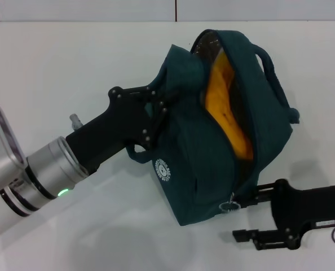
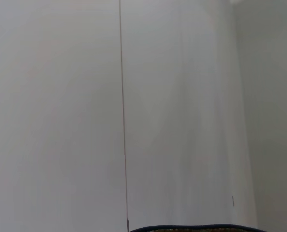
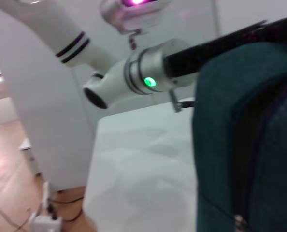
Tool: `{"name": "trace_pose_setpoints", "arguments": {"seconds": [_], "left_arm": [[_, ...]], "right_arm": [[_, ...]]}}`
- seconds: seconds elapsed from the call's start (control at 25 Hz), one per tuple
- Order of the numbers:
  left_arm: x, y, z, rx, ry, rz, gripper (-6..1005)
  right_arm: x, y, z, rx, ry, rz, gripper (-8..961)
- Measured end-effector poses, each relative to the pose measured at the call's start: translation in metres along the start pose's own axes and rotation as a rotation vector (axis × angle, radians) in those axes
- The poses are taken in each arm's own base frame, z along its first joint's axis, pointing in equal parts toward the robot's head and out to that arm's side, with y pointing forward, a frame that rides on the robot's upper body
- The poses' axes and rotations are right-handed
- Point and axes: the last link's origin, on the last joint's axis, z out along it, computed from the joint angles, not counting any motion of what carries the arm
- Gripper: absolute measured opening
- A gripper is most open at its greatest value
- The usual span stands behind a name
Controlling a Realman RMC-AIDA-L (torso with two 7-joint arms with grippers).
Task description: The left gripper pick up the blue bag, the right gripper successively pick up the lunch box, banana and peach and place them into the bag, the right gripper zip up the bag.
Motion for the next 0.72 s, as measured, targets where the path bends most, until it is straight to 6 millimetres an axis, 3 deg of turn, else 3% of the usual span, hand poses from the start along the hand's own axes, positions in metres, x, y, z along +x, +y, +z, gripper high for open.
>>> {"name": "trace_pose_setpoints", "arguments": {"seconds": [0.2,0.72], "left_arm": [[0.0004,-0.0007,0.0004,0.003,0.002,0.001,33],[-0.0003,-0.0003,-0.0015,0.009,0.000,-0.002,34]], "right_arm": [[-0.0044,-0.0019,0.0097,-0.048,0.029,0.019,572],[-0.0064,-0.0043,0.0112,-0.040,0.028,0.029,436]]}}
